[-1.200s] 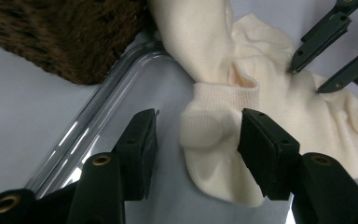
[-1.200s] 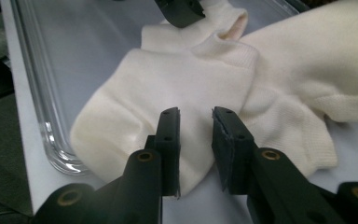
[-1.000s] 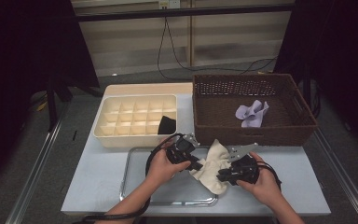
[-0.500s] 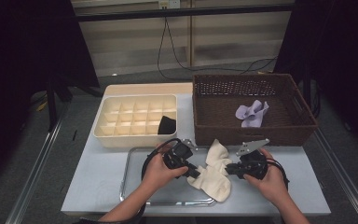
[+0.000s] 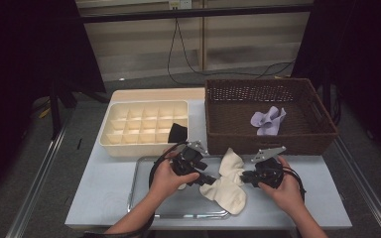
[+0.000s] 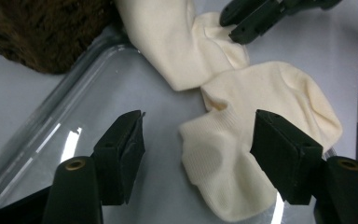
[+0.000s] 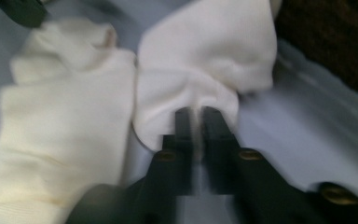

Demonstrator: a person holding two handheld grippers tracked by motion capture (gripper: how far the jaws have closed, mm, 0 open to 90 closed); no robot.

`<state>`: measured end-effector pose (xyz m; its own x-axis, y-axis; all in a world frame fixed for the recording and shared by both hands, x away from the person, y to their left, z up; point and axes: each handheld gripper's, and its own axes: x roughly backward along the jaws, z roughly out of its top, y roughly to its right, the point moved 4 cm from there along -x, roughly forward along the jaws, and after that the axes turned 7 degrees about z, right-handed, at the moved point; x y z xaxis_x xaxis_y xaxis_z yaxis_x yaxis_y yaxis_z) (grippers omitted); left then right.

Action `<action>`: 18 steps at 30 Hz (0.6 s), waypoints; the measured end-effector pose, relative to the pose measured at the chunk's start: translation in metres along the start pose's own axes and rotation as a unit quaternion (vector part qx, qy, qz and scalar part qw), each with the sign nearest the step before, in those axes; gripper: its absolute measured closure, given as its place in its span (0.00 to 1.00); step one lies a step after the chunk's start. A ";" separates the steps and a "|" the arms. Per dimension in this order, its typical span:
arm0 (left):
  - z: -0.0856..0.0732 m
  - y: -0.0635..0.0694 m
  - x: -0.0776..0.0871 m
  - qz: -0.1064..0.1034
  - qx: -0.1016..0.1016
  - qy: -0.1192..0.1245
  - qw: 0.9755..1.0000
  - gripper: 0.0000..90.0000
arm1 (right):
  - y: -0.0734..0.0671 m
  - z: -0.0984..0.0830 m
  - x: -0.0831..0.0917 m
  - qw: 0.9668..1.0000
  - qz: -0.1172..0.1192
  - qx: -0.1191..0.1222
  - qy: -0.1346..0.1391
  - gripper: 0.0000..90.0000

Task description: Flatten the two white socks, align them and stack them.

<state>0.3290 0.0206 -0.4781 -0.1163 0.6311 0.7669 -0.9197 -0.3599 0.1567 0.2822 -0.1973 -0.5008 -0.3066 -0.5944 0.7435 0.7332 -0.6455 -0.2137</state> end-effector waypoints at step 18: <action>0.022 0.008 -0.018 0.007 -0.050 0.018 0.999 0.28 | -0.015 0.045 0.011 0.997 0.041 0.002 0.072 0.97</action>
<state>0.3319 -0.0085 -0.4773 -0.1407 0.6521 0.7450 -0.9505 -0.2996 0.0827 0.2953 -0.1721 -0.4610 -0.3285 -0.7080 0.6252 0.7618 -0.5899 -0.2677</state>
